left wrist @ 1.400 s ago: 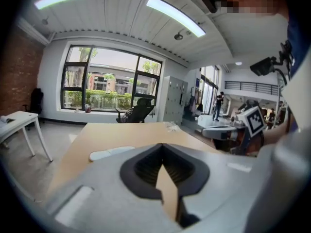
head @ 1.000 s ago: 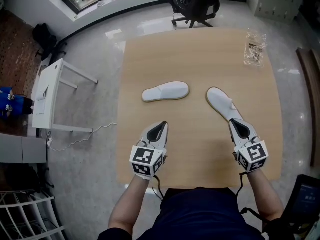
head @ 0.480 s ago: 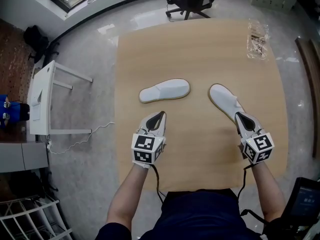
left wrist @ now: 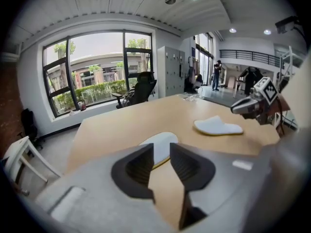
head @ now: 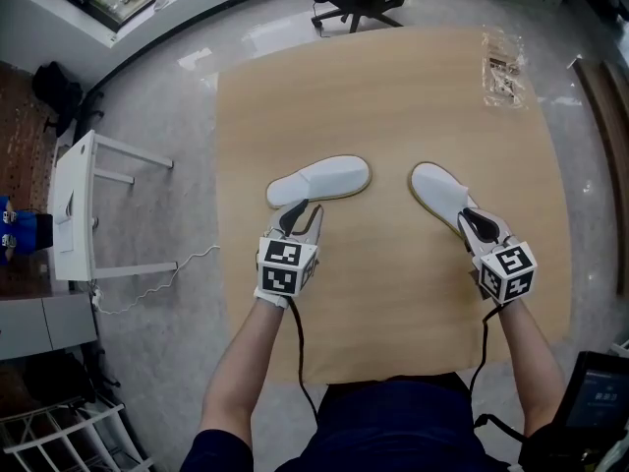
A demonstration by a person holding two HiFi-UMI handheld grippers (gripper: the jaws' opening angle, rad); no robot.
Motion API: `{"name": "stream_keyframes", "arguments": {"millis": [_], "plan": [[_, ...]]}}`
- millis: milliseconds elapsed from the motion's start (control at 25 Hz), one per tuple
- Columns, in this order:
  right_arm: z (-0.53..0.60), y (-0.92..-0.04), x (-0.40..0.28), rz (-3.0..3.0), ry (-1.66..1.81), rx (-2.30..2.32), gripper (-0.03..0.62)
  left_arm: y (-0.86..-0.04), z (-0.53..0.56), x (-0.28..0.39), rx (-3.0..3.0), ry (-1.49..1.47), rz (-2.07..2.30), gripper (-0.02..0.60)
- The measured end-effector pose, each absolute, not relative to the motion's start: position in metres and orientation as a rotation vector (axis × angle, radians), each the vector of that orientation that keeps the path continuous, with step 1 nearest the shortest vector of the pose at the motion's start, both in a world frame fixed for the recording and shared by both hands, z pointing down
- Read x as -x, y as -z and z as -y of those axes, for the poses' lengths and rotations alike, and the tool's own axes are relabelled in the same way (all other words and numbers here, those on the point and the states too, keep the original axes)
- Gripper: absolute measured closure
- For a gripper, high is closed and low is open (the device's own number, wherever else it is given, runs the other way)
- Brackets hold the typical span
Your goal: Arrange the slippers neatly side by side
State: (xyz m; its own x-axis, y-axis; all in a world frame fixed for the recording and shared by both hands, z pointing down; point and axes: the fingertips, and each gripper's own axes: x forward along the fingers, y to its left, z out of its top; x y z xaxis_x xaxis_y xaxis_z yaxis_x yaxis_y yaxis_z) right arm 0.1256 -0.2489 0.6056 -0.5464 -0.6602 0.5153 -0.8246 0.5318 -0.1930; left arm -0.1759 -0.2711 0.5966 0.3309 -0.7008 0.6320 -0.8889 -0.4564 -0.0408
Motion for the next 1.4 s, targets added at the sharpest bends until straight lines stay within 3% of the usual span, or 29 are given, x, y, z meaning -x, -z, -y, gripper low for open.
{"name": "stream_keyframes", "arguments": {"millis": [80,360,560,680,1080,1400], "plan": [[0.253,-0.61,-0.127,2.375,-0.581,-1.221,0.522,-0.603,0.276,0.18,-2.283,-0.876,1.42,0.477],[0.263,-0.621,-0.13,2.327,-0.499,-1.207,0.52,-0.63,0.303,0.202,-2.268,-0.997,1.394,0.472],[0.262,-0.63,-0.125,2.304,-0.328,-1.067,0.502,-0.641,0.321,0.2,-2.281,-1.002,1.254,0.425],[0.261,-0.639,-0.126,2.297,-0.322,-1.003,0.442,-0.646,0.325,0.186,-2.279,-1.001,1.129,0.362],[0.272,-0.666,-0.131,2.266,-0.357,-0.945,0.413,-0.69,0.327,0.177,-2.375,-1.412,0.813,0.37],[0.259,-0.688,-0.138,2.214,-0.432,-0.952,0.467,-0.694,0.313,0.173,-2.256,-1.233,0.915,0.435]]}}
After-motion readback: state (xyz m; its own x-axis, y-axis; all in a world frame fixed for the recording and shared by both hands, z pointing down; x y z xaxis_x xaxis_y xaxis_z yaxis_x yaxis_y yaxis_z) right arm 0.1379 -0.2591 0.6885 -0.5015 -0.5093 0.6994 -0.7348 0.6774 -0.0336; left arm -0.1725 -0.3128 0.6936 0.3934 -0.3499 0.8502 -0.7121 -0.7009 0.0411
